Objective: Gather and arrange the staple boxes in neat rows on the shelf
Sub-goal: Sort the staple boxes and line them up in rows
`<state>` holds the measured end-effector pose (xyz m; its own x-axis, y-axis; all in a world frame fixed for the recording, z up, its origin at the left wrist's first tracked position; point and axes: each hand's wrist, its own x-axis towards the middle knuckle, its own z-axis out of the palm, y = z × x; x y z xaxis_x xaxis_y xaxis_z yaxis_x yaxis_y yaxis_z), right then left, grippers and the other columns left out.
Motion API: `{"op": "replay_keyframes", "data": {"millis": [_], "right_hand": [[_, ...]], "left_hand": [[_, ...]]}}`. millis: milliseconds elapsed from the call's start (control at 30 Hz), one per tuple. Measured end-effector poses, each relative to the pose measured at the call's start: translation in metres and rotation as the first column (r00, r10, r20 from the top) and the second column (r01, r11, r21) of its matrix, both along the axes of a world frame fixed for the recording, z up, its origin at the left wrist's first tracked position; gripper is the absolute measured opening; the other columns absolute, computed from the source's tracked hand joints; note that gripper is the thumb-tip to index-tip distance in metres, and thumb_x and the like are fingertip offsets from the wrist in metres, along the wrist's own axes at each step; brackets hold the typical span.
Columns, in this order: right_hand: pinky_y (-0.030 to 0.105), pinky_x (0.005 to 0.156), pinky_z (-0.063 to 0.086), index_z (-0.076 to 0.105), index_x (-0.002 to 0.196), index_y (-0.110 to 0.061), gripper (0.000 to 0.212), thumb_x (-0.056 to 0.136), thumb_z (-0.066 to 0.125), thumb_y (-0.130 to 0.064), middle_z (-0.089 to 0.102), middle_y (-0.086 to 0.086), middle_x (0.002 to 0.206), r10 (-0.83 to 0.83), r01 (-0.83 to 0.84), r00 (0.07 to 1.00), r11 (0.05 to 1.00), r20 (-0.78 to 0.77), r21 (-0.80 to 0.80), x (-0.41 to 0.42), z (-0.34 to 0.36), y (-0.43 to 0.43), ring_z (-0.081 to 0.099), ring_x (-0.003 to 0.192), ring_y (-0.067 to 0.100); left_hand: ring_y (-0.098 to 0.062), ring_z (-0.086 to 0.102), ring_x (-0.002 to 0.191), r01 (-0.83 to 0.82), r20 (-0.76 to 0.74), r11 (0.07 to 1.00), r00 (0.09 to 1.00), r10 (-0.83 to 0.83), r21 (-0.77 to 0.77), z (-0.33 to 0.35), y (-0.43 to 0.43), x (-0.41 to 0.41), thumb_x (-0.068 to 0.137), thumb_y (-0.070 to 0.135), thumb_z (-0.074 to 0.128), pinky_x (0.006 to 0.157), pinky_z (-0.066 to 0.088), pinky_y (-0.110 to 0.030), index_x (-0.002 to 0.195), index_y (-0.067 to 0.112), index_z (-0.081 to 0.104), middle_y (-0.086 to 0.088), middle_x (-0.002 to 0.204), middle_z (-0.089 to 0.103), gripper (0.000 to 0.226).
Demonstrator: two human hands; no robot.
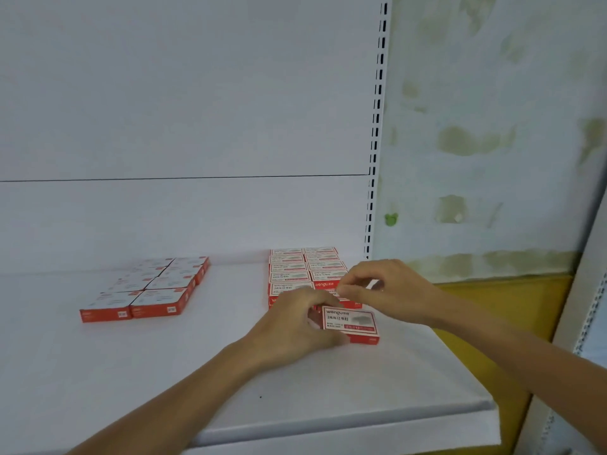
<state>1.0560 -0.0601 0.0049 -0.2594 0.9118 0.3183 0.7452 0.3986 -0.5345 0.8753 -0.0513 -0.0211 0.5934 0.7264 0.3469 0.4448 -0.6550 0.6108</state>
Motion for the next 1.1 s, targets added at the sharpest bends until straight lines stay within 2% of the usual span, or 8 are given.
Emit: {"op": "replay_keyframes", "data": {"millis": [100,300,500,600,700,767,900,1100], "right_hand": [[0.009,0.075,0.046,0.065,0.095,-0.035,0.026,0.071,0.073,-0.043,0.066,-0.019,0.094,0.094,-0.104,0.988,0.991,-0.127,-0.081,-0.006,0.002,-0.005,0.059,0.089,-0.004],[0.011,0.079,0.048,0.058,0.107,-0.037,0.040,0.073,0.077,-0.025,0.060,-0.016,0.107,0.046,-0.047,0.999,0.994,0.012,0.098,-0.002,-0.010,0.001,0.056,0.097,0.001],[0.013,0.076,0.047,0.066,0.110,-0.028,0.036,0.075,0.073,-0.033,0.061,-0.016,0.102,-0.026,0.016,0.999,0.971,0.040,0.240,0.003,-0.009,0.006,0.057,0.091,0.000],[0.017,0.074,0.051,0.067,0.108,-0.023,0.035,0.074,0.074,-0.031,0.059,-0.016,0.095,-0.084,0.086,0.996,0.935,-0.020,0.344,0.008,-0.007,0.010,0.057,0.085,0.002],[0.015,0.074,0.049,0.066,0.108,-0.021,0.035,0.075,0.074,-0.029,0.059,-0.016,0.093,-0.094,0.108,0.994,0.920,-0.055,0.377,0.011,-0.006,0.013,0.058,0.085,0.002],[0.014,0.074,0.048,0.066,0.109,-0.021,0.035,0.075,0.074,-0.029,0.060,-0.014,0.095,-0.089,0.093,0.996,0.923,-0.028,0.373,0.014,-0.007,0.015,0.057,0.085,0.001],[0.007,0.067,0.044,0.066,0.109,-0.022,0.035,0.077,0.072,-0.033,0.060,-0.015,0.099,-0.108,0.084,0.993,0.937,0.052,0.338,0.015,-0.013,0.020,0.055,0.084,0.003],[0.019,0.085,0.043,0.067,0.107,-0.020,0.029,0.081,0.068,-0.032,0.067,-0.005,0.107,-0.120,0.078,0.981,0.964,0.154,0.256,0.015,-0.031,0.031,0.059,0.093,0.009]], "left_hand": [[0.014,0.056,0.072,-0.055,0.120,0.998,0.991,0.053,0.014,0.003,0.001,0.000,0.071,0.024,0.077,0.066,0.042,-0.005,0.092,0.029,0.068,0.020,0.077,0.061,0.024],[0.003,0.063,0.079,-0.159,0.341,0.984,0.923,0.177,-0.079,-0.004,0.008,-0.005,0.066,0.018,0.081,0.073,0.048,-0.007,0.096,0.031,0.060,0.014,0.095,0.064,0.039],[-0.001,0.063,0.091,-0.227,0.421,0.965,0.868,0.263,-0.134,-0.002,0.010,-0.002,0.070,0.017,0.079,0.075,0.049,-0.007,0.115,0.021,0.055,0.009,0.109,0.061,0.050],[-0.003,0.054,0.103,-0.259,0.317,0.963,0.910,0.268,-0.071,-0.003,0.003,-0.001,0.078,0.028,0.071,0.082,0.041,-0.007,0.123,0.029,0.048,0.013,0.117,0.048,0.050],[0.006,0.049,0.097,-0.182,0.204,0.983,0.962,0.182,-0.021,-0.004,-0.008,-0.001,0.083,0.025,0.065,0.081,0.036,-0.002,0.094,0.054,0.042,0.024,0.104,0.046,0.039],[0.004,0.048,0.100,-0.179,0.140,0.983,0.975,0.172,0.039,-0.003,-0.009,-0.002,0.085,0.024,0.063,0.085,0.036,-0.005,0.091,0.057,0.041,0.022,0.106,0.048,0.040],[-0.010,0.041,0.121,-0.241,-0.101,0.958,0.961,0.257,0.153,-0.008,-0.004,-0.006,0.087,0.035,0.056,0.104,0.032,-0.023,0.129,0.032,0.048,0.007,0.129,0.044,0.043],[-0.014,0.033,0.123,-0.230,-0.279,0.935,0.911,0.305,0.270,-0.021,-0.003,-0.007,0.087,0.040,0.051,0.107,0.028,-0.027,0.133,0.026,0.042,0.007,0.130,0.038,0.050]]}}
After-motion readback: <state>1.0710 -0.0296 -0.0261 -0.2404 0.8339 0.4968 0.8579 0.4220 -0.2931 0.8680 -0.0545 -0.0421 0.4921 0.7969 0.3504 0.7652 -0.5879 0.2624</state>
